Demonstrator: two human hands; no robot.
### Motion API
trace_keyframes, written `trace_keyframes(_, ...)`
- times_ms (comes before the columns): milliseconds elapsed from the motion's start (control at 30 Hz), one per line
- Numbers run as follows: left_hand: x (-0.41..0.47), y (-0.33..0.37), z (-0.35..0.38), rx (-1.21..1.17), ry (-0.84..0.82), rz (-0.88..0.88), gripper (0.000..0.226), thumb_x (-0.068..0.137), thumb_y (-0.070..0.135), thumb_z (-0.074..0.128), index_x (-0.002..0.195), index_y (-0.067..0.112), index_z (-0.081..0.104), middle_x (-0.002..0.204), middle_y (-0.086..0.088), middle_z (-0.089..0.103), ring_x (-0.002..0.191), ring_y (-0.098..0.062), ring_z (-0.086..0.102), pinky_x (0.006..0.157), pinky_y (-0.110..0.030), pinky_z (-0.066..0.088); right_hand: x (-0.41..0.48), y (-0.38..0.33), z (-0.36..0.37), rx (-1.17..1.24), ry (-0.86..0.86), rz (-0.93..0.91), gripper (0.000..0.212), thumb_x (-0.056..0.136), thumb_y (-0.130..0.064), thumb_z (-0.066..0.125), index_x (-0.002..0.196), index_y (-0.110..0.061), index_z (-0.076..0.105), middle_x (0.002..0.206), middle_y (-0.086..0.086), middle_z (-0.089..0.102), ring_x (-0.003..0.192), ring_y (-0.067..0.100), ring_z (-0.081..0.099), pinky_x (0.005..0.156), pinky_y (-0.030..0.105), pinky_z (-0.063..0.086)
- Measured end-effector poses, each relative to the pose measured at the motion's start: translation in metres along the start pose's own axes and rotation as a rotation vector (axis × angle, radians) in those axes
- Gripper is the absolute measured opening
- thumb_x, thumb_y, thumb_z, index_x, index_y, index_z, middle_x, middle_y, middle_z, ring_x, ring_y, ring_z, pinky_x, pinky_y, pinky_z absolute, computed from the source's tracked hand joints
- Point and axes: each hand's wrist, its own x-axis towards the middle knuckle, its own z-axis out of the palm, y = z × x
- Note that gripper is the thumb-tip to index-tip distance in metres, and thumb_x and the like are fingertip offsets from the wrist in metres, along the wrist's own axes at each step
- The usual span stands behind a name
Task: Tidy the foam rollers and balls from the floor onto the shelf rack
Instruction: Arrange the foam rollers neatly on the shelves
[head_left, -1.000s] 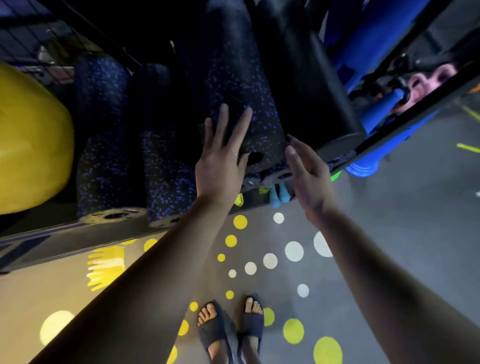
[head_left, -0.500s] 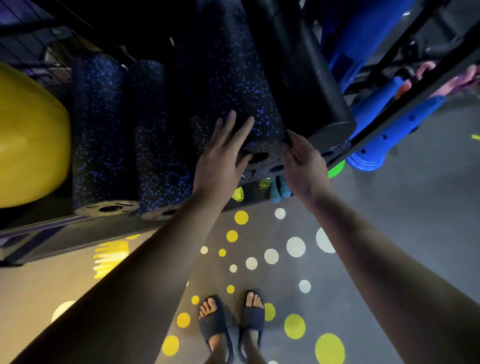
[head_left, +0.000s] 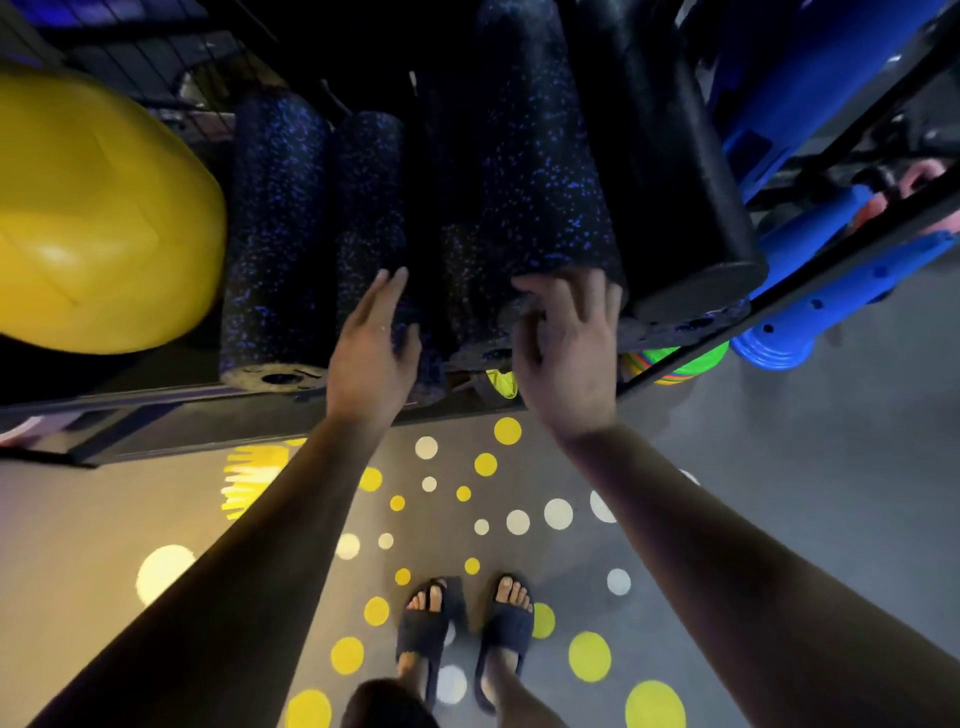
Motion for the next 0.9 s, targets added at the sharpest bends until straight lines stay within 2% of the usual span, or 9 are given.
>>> trace_keyframes(133,-0.027,-0.049,-0.009,0.102,-0.15,-0.207,0.081,0.093,0.041,0.07,0.161,0.024,0.028,0.169,-0.01,0.02,0.152,-0.029,0.026,0.119,-0.045,0.032,-0.03,-0.018,0.056,0.074,-0.201,0.004,0.028,0.09,-0.012,0.051,0.11,-0.006,0.069,0.105,0.016,0.061,0.093,0.036,0.054,0.083,0.039,0.042)
trace_keyframes(233,-0.034,-0.073,-0.005,0.251,-0.322,-0.168,0.102,0.084,0.047,0.078,0.163,0.032,0.015,0.171,-0.012,0.007,0.154,-0.035,0.017,0.119,-0.053,0.033,-0.044,-0.023,0.09,0.075,-0.291,0.105,0.028,0.091,-0.005,0.056,0.116,-0.005,0.068,0.112,0.015,0.063,0.097,0.032,0.062,0.084,0.037,0.049)
trace_keyframes(300,-0.029,-0.083,0.001,0.337,-0.349,-0.101,0.108,0.083,0.046,0.079,0.162,0.038,0.007,0.171,-0.011,0.005,0.154,-0.036,0.017,0.115,-0.056,0.039,-0.045,-0.018,0.108,0.026,-0.377,0.154,0.034,0.092,-0.005,0.056,0.124,-0.003,0.067,0.126,0.015,0.063,0.11,0.032,0.063,0.094,0.038,0.054)
trace_keyframes(433,-0.011,-0.077,0.015,0.477,-0.395,-0.008,0.1,0.094,0.034,0.068,0.16,0.045,-0.007,0.171,-0.008,-0.005,0.156,-0.037,0.013,0.105,-0.055,0.047,-0.04,0.007,0.118,-0.22,-0.538,0.059,0.053,0.09,-0.001,0.054,0.143,0.001,0.054,0.153,0.015,0.049,0.143,0.031,0.045,0.117,0.044,0.04)
trace_keyframes(533,-0.004,-0.068,0.015,0.628,-0.366,0.055,0.099,0.097,0.027,0.066,0.16,0.04,-0.009,0.171,-0.01,-0.001,0.154,-0.038,0.021,0.088,-0.045,0.059,-0.046,0.019,0.113,-0.311,-0.52,-0.033,0.056,0.085,0.007,0.059,0.141,0.003,0.056,0.152,0.014,0.051,0.143,0.03,0.046,0.115,0.044,0.043)
trace_keyframes(633,0.014,-0.059,0.003,0.662,-0.397,0.098,0.098,0.098,0.034,0.063,0.16,0.037,-0.013,0.171,-0.008,-0.008,0.156,-0.038,0.013,0.089,-0.045,0.058,-0.05,0.025,0.112,-0.275,-0.485,-0.004,0.057,0.084,0.01,0.058,0.14,0.003,0.056,0.154,0.012,0.049,0.143,0.028,0.046,0.115,0.043,0.044)
trace_keyframes(700,0.03,-0.055,-0.001,0.674,-0.39,0.115,0.1,0.098,0.032,0.064,0.16,0.037,-0.015,0.171,-0.006,-0.012,0.157,-0.037,0.008,0.09,-0.044,0.057,-0.051,0.027,0.114,-0.217,-0.449,0.003,0.054,0.084,0.011,0.054,0.138,0.005,0.059,0.152,0.015,0.05,0.141,0.029,0.048,0.12,0.033,0.036)
trace_keyframes(800,0.043,-0.058,0.006,0.666,-0.398,0.091,0.11,0.093,0.013,0.07,0.158,0.04,-0.015,0.171,-0.004,-0.014,0.157,-0.038,0.007,0.085,-0.041,0.058,-0.047,0.024,0.107,-0.032,-0.357,0.125,0.054,0.081,0.011,0.041,0.128,0.006,0.066,0.144,0.017,0.058,0.133,0.026,0.056,0.117,0.016,0.031)
trace_keyframes(900,0.041,-0.066,0.014,0.689,-0.434,0.098,0.109,0.093,0.008,0.069,0.158,0.041,-0.011,0.171,-0.004,-0.011,0.156,-0.039,0.009,0.081,-0.041,0.058,-0.041,0.017,0.106,0.029,-0.348,0.267,0.058,0.079,0.011,0.038,0.128,0.005,0.067,0.141,0.015,0.061,0.133,0.024,0.057,0.114,0.015,0.031)
